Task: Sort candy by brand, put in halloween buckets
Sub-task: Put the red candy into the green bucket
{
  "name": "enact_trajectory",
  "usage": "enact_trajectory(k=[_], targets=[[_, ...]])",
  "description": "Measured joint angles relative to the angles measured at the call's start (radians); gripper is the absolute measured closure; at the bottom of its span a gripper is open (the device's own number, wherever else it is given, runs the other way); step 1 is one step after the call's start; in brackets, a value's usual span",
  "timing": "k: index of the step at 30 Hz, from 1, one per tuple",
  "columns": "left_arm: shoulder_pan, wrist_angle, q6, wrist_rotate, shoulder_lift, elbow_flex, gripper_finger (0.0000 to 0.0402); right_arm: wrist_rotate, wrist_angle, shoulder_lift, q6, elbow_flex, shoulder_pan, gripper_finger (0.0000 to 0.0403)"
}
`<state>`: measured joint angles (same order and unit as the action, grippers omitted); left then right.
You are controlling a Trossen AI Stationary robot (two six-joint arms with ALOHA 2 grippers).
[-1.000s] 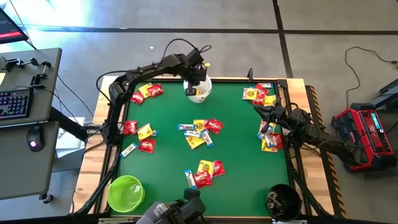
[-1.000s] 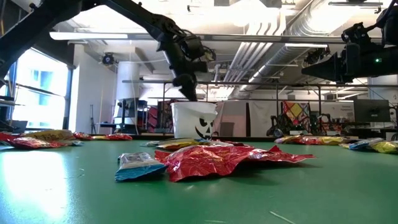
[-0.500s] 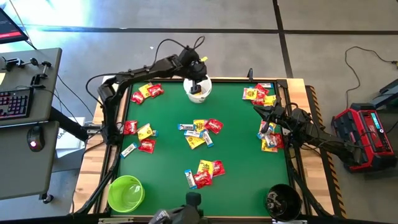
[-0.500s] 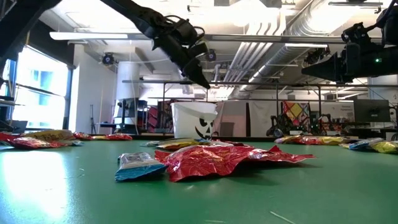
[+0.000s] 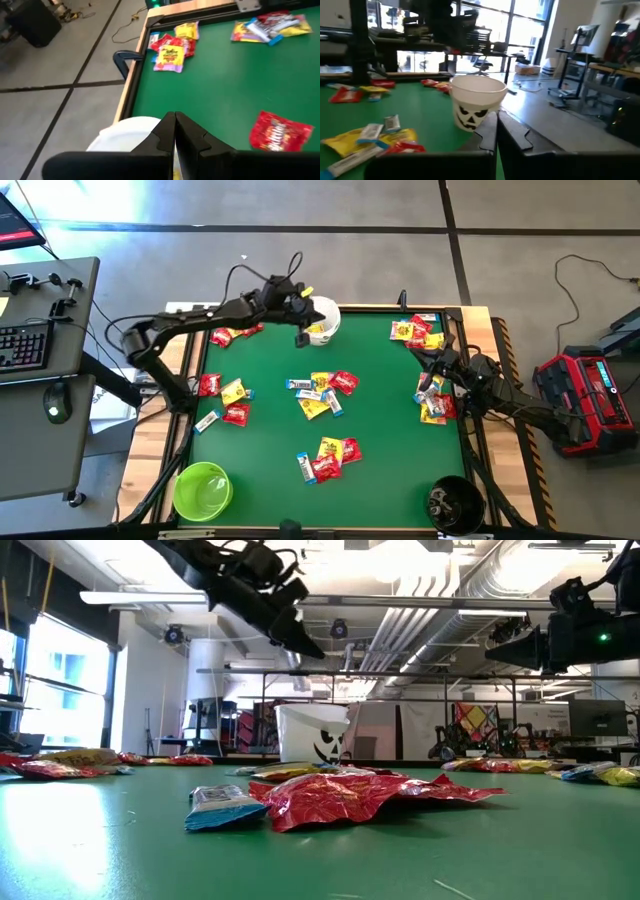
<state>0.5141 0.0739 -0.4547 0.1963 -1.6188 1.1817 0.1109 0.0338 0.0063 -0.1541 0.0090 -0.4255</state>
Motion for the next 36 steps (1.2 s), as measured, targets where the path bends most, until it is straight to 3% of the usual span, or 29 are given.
enact_trajectory(k=[8, 14, 24, 30, 36], targets=[[-0.047, -0.127, 0.054, 0.000, 0.112, -0.183, 0.0401, 0.008, 0.000, 0.000, -0.031, 0.000, 0.000, 0.0403], [-0.074, -0.132, 0.061, -0.002, 0.169, -0.260, 0.0401, 0.007, 0.000, 0.000, -0.038, 0.000, 0.000, 0.0403], [-0.108, -0.136, 0.102, -0.002, 0.225, -0.320, 0.0401, 0.002, 0.002, 0.000, -0.020, 0.000, 0.000, 0.0403], [-0.109, -0.147, 0.139, -0.001, 0.226, -0.338, 0.0401, -0.064, 0.099, 0.001, -0.054, 0.000, 0.000, 0.0403], [-0.109, -0.147, 0.165, 0.003, 0.227, -0.354, 0.0401, -0.095, 0.223, 0.001, 0.072, 0.000, 0.000, 0.0403]])
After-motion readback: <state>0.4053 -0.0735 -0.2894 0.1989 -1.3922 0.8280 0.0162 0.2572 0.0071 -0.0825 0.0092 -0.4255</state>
